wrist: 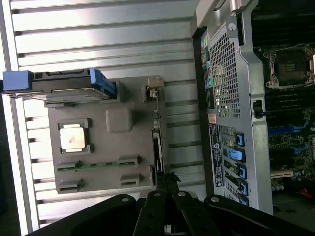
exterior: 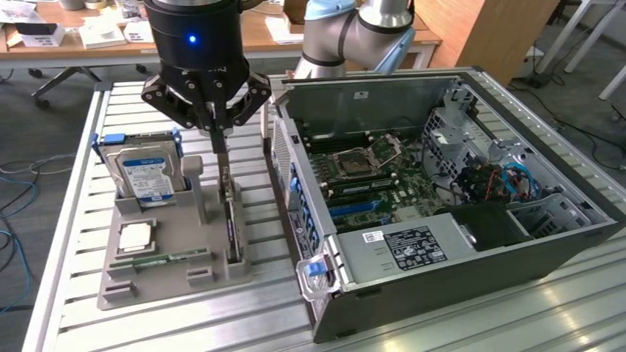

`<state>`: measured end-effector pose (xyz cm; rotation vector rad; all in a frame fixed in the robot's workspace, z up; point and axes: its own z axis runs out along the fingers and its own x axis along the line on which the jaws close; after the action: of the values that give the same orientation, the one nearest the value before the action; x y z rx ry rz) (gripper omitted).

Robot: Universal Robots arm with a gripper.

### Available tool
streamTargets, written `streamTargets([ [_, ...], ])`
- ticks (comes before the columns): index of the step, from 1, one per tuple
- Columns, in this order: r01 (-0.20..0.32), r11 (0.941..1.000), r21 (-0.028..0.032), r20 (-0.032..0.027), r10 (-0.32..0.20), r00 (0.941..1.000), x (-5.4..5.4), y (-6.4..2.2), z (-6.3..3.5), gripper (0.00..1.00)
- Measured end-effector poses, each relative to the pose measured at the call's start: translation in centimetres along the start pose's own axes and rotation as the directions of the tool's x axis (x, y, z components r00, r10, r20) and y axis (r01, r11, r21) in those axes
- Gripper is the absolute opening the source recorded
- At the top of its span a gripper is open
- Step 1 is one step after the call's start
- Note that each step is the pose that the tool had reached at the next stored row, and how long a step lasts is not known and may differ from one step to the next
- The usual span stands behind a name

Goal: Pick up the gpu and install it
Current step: 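Pick up the gpu and move the gpu toward the slot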

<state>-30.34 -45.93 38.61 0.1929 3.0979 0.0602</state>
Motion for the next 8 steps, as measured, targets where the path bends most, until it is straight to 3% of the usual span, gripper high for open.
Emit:
streamTargets([
  [4,0.0,1.0,0.0,0.0,0.0,1.0,0.0,0.0,0.0,0.17],
  [8,0.0,1.0,0.0,0.0,0.0,1.0,0.0,0.0,0.0,0.35],
])
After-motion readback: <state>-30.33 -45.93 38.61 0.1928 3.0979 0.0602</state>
